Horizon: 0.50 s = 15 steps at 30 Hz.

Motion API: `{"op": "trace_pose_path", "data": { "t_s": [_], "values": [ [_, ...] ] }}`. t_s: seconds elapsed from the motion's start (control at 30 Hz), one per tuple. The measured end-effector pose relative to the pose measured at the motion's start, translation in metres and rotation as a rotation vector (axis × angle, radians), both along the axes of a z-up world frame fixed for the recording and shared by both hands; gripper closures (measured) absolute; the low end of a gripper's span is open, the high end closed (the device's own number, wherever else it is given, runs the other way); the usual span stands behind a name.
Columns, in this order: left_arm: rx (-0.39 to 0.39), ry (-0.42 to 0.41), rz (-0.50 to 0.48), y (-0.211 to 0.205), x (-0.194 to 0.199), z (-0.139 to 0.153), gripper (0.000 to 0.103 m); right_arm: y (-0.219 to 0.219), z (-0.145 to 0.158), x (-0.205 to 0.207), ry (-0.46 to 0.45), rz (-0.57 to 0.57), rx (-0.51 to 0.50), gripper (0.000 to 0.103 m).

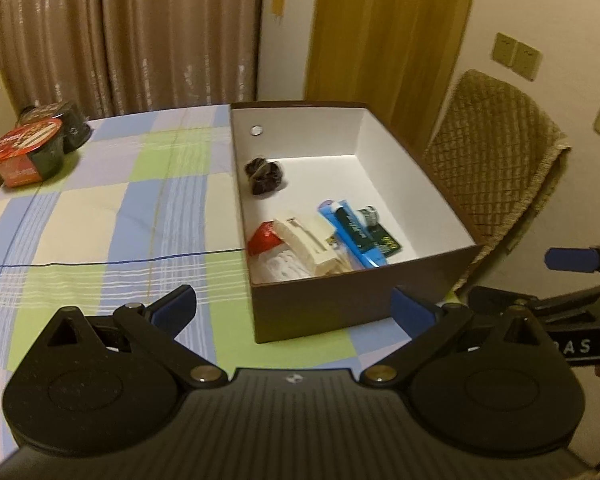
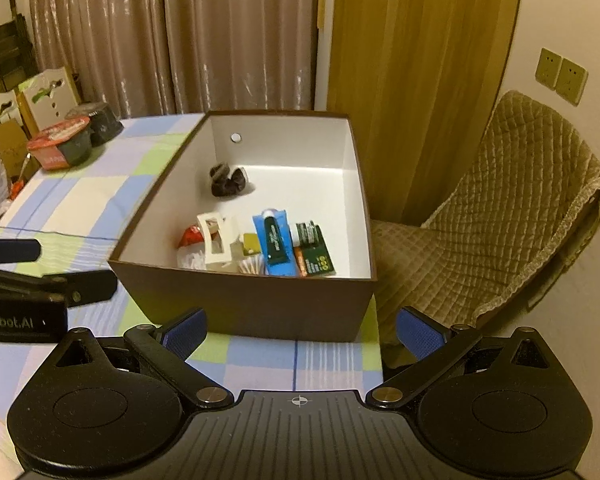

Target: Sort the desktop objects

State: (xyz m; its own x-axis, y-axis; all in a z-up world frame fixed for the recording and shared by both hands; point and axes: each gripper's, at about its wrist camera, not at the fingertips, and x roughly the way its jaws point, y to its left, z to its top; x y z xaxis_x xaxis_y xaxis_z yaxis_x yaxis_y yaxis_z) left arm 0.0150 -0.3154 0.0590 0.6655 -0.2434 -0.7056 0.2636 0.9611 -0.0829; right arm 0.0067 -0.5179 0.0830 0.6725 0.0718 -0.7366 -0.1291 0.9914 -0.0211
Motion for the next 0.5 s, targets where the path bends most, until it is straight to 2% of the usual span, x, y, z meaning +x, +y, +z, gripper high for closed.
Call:
{"op": "trace_pose_path", "data": {
  "t_s": [0.2,0.5],
  "values": [
    [0.032,-0.003,0.025,-0.004,0.006,-0.004,0.001,-0.008,-0.006,0.008,0.024,-0.001,0.000,0.000],
    [0.038,-0.011,0.026,-0.009,0.012,-0.007,0.001,-0.014,-0.011,0.012,0.035,-0.004,0.002,0.000]
  ]
}}
